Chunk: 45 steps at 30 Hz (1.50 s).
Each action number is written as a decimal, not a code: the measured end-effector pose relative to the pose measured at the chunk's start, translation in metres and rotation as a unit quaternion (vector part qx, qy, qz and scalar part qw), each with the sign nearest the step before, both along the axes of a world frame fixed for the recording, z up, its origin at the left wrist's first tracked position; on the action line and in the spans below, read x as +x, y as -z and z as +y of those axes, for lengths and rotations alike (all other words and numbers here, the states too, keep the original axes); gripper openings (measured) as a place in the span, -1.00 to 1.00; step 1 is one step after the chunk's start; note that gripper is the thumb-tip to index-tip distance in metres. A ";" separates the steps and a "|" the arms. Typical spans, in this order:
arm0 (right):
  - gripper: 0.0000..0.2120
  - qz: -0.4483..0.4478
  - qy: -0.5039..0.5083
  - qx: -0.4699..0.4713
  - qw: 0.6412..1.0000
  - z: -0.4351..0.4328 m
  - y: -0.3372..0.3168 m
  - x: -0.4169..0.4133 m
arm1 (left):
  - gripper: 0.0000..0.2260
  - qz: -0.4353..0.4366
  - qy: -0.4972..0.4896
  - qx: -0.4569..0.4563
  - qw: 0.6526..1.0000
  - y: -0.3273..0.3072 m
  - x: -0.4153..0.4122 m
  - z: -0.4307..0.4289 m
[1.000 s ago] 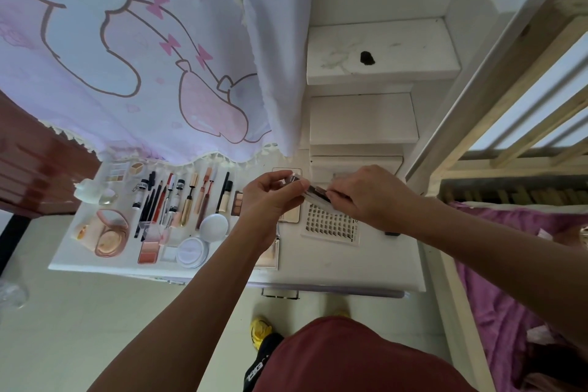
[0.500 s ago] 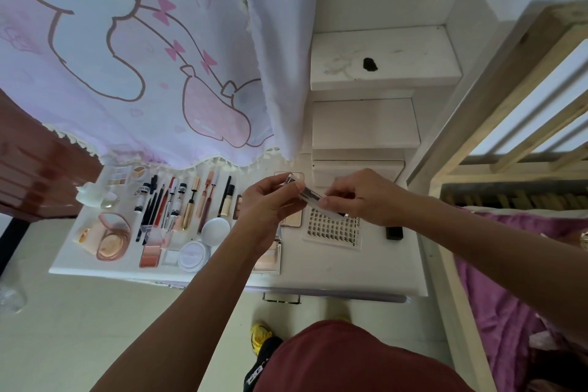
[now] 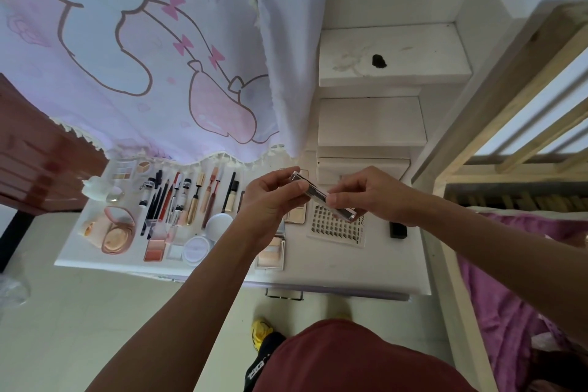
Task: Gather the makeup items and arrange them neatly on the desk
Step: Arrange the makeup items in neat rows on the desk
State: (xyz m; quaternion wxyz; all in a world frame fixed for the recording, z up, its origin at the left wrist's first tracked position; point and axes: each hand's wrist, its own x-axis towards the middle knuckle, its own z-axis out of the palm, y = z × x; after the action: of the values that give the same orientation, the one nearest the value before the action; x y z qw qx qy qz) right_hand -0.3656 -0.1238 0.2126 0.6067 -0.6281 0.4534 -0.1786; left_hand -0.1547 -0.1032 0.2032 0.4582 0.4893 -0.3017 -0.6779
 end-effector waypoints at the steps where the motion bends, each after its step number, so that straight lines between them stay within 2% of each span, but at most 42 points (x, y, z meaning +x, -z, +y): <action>1: -0.59 0.005 -0.001 -0.007 1.000 0.001 0.001 0.001 | -0.55 -0.003 -0.002 -0.001 1.000 -0.001 0.000 0.000; 3: -0.54 0.035 -0.003 -0.056 0.998 0.002 0.005 0.004 | -0.57 -0.014 -0.009 -0.004 1.000 -0.001 0.000 0.001; 5: -0.47 0.093 0.004 -0.156 0.983 0.004 0.010 0.007 | -0.64 -0.032 -0.015 -0.004 0.999 0.000 0.000 0.001; 9: -0.41 0.223 0.006 -0.359 0.906 0.008 0.012 0.010 | -0.72 -0.069 -0.039 0.010 0.997 0.003 0.000 0.003; 11: -0.42 0.254 -0.012 -0.412 0.875 0.010 0.011 0.010 | -0.76 -0.083 -0.052 0.014 0.995 0.004 -0.001 0.006; 13: -0.43 0.271 -0.031 -0.431 0.860 0.009 0.010 0.010 | -0.78 -0.090 -0.060 0.017 0.994 0.005 -0.003 0.008; 19: -0.39 0.264 -0.076 -0.388 0.880 0.005 0.000 0.010 | -0.74 -0.103 -0.061 0.014 0.993 0.006 -0.004 0.012; 23: -0.71 0.271 -0.099 -0.348 0.892 0.005 -0.009 0.012 | -0.65 -0.133 -0.057 0.010 0.989 0.009 -0.008 0.015; 27: -0.81 0.288 -0.115 -0.338 0.889 0.005 -0.010 0.015 | -0.53 -0.150 -0.063 0.012 0.987 0.013 -0.011 0.019; 31: -0.77 0.297 -0.117 -0.378 0.869 0.005 -0.004 0.014 | -0.63 -0.130 -0.075 0.019 0.989 0.013 -0.012 0.018; 35: -0.56 0.276 -0.099 -0.409 0.864 0.007 0.000 0.012 | -0.67 -0.091 -0.070 0.019 0.993 0.012 -0.011 0.015; 37: -0.56 0.257 -0.085 -0.408 0.872 0.008 0.002 0.010 | -0.66 -0.054 -0.066 0.021 0.996 0.012 -0.010 0.015; 39: -0.68 0.180 -0.037 -0.331 0.926 0.009 0.004 0.006 | -0.64 -0.009 -0.065 0.022 0.998 0.011 -0.009 0.015; 41: -0.60 0.104 0.000 -0.188 0.977 0.010 0.006 0.001 | -0.65 0.024 -0.064 0.017 0.998 0.009 -0.007 0.015; 43: -0.55 0.047 0.024 -0.092 0.994 0.010 0.013 -0.004 | -0.67 0.038 -0.057 0.014 0.998 0.009 -0.005 0.015; 45: -0.63 0.004 0.038 -0.054 0.998 0.010 0.015 -0.008 | -0.62 0.047 -0.048 0.016 0.998 0.011 -0.005 0.015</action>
State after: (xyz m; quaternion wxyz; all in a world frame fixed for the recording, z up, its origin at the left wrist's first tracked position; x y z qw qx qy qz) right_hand -0.3731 -0.1141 0.1971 0.5627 -0.6430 0.4691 -0.2234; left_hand -0.1601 -0.0878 0.1923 0.4961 0.4776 -0.2452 -0.6825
